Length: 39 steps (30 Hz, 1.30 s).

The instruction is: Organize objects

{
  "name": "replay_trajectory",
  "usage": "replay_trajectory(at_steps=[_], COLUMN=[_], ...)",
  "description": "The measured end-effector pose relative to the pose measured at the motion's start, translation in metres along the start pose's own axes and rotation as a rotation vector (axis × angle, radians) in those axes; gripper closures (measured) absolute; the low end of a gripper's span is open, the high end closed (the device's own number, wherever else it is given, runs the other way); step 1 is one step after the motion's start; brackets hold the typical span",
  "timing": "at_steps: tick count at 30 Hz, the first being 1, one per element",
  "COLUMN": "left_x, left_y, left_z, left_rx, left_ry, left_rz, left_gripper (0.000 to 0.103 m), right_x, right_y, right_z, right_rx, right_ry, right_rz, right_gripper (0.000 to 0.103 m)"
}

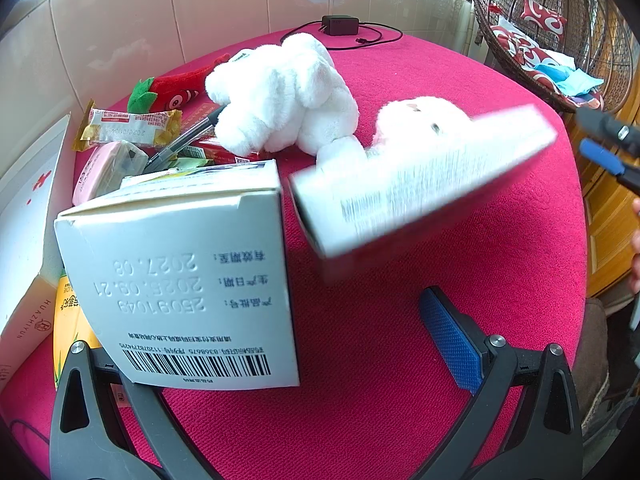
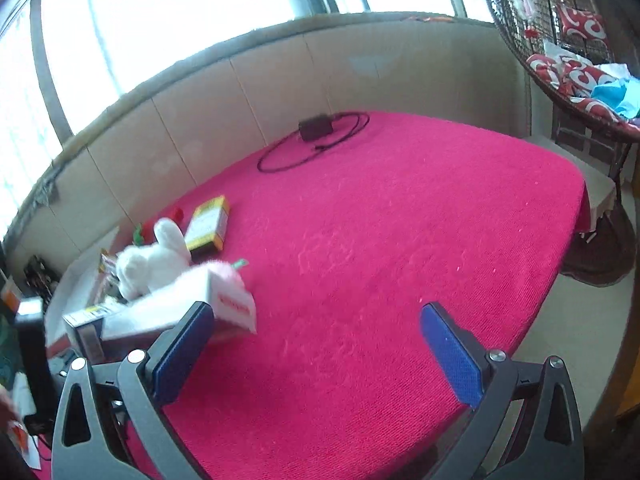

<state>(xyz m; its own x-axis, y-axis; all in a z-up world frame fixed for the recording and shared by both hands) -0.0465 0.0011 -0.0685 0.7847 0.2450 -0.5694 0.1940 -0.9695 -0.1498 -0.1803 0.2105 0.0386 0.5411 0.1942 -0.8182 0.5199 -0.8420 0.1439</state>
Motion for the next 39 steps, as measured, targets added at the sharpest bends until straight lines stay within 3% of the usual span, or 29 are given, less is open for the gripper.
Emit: replay_trajectory(at_steps=[6, 14, 17, 21, 26, 31, 35, 39], left_x=[0.000, 0.005, 0.015, 0.014, -0.001, 0.005, 0.009, 0.003], left_y=[0.000, -0.003, -0.014, -0.010, 0.054, 0.109, 0.117, 0.116], left_z=[0.000, -0.005, -0.035, -0.092, -0.150, -0.126, -0.104, -0.083], left_rx=[0.000, 0.009, 0.147, 0.193, 0.018, -0.024, 0.035, -0.001], left_ry=[0.000, 0.006, 0.001, -0.138, -0.363, -0.271, -0.195, -0.162], left_rz=[0.000, -0.007, 0.010, 0.030, -0.088, -0.204, -0.230, -0.223], left_gripper=[0.000, 0.000, 0.000, 0.000, 0.000, 0.000, 0.000, 0.000], right_x=[-0.038, -0.060, -0.069, -0.073, -0.042, -0.008, -0.003, -0.001], right_y=[-0.008, 0.011, 0.022, 0.039, 0.076, 0.105, 0.110, 0.111], right_z=[-0.040, -0.063, -0.072, -0.066, -0.034, -0.004, 0.024, 0.047], right_rx=[-0.092, -0.156, -0.194, -0.263, -0.354, -0.379, -0.403, -0.429], right_ry=[-0.254, -0.330, -0.332, -0.259, -0.076, 0.050, 0.119, 0.174], right_rz=[0.096, 0.052, -0.021, -0.156, -0.405, -0.602, -0.594, -0.568], right_gripper=[0.000, 0.000, 0.000, 0.000, 0.000, 0.000, 0.000, 0.000])
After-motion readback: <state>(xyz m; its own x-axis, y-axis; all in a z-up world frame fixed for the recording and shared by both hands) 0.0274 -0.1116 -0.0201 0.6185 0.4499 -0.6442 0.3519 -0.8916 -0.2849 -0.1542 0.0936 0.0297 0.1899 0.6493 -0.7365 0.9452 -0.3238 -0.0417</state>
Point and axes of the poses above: each gripper's, at about its wrist camera, not at the fingertips, and z roughly the way its jaws point, y to its left, x to its underside, the point moved 8 cm from there along z, roughly the way its jaws point, and after that the axes turned 14 degrees about -z, right-handed, at the moved point
